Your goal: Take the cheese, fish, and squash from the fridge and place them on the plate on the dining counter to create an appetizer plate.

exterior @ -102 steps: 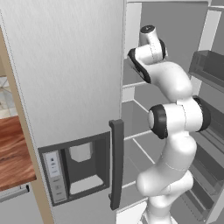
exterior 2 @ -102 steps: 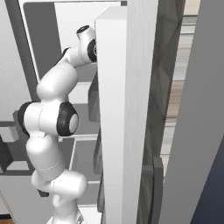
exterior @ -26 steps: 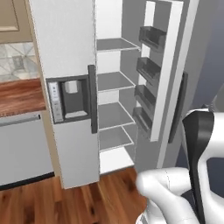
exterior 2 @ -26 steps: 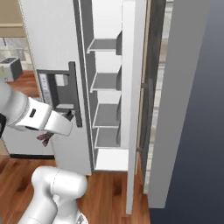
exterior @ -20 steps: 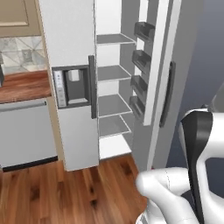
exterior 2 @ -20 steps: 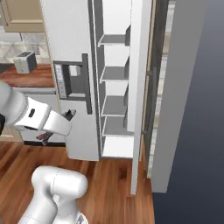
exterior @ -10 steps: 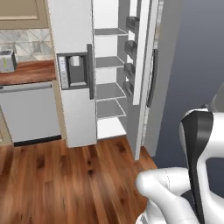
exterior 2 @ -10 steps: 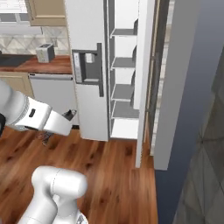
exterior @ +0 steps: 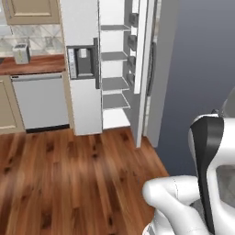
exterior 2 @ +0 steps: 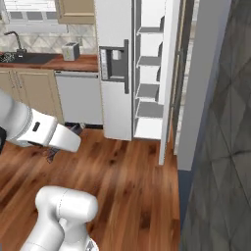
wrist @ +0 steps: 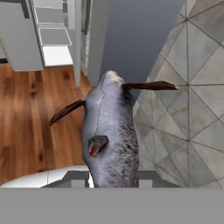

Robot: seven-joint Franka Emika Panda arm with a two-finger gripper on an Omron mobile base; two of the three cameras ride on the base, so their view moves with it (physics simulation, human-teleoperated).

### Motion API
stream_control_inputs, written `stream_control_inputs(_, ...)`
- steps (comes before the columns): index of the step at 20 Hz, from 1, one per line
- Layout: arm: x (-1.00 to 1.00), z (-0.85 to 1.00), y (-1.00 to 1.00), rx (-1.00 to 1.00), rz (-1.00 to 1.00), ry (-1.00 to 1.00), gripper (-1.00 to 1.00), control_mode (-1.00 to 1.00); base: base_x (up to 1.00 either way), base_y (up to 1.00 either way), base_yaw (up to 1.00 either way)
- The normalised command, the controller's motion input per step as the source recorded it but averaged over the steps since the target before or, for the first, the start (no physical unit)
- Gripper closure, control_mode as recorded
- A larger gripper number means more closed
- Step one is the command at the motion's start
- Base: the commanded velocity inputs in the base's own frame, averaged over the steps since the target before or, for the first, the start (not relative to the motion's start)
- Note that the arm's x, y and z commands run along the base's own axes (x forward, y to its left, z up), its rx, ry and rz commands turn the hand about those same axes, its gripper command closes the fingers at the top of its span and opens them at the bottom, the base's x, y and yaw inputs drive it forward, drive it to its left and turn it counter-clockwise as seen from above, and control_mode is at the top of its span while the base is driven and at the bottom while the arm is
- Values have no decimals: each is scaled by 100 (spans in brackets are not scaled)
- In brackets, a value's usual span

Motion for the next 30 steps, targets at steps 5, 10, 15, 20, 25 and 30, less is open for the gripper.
stream_control_inputs(5,0,0,0,0,0,0,100,100,-100,18,12)
stream_control_inputs(10,0,0,0,0,0,0,100,100,-100,9,11)
stream_control_inputs(15,0,0,0,0,0,0,100,100,-100,9,11)
stream_control_inputs(20,0,0,0,0,0,0,100,100,-100,23,10)
stream_control_inputs(25,0,0,0,0,0,0,100,100,-100,30,9)
stream_control_inputs(30,0,0,0,0,0,0,100,100,-100,29,10)
